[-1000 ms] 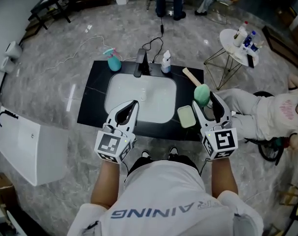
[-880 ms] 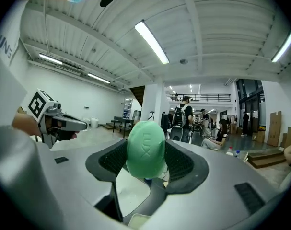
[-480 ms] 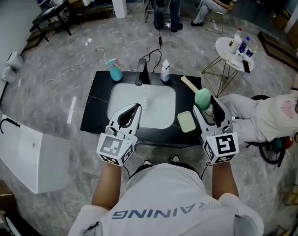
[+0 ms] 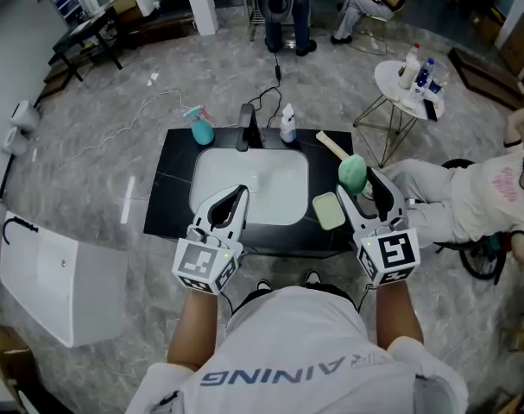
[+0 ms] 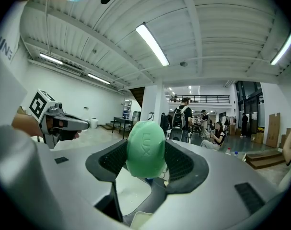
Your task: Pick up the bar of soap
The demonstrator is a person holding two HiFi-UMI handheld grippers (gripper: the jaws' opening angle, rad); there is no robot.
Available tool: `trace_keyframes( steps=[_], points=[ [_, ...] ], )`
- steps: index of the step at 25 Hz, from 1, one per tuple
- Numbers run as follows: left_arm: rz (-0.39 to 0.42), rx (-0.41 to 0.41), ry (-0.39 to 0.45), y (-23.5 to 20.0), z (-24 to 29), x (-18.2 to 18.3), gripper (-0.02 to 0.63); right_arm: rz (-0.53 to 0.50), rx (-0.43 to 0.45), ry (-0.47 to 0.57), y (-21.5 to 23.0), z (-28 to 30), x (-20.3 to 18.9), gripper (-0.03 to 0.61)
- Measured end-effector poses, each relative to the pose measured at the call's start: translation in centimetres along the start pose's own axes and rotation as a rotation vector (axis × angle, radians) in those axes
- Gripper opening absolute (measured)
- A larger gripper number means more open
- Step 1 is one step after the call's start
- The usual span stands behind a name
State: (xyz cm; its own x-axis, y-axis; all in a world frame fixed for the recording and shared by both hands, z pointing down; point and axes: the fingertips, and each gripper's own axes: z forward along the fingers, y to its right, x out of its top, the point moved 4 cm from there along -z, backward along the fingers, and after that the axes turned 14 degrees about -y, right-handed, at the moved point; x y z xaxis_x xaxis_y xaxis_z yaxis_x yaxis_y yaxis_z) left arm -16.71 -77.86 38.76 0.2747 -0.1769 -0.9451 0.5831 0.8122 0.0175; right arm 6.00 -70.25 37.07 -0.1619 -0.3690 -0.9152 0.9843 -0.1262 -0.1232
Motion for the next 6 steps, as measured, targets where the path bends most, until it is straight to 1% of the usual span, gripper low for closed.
trace_keyframes(
  steps=[6],
  points=[
    [0.002,-0.003,-0.001,0.07,-0.21,0.26,0.003,0.005,-0.004,-0.010,-0.08,-0.26,-0.24,0.256]
  ],
)
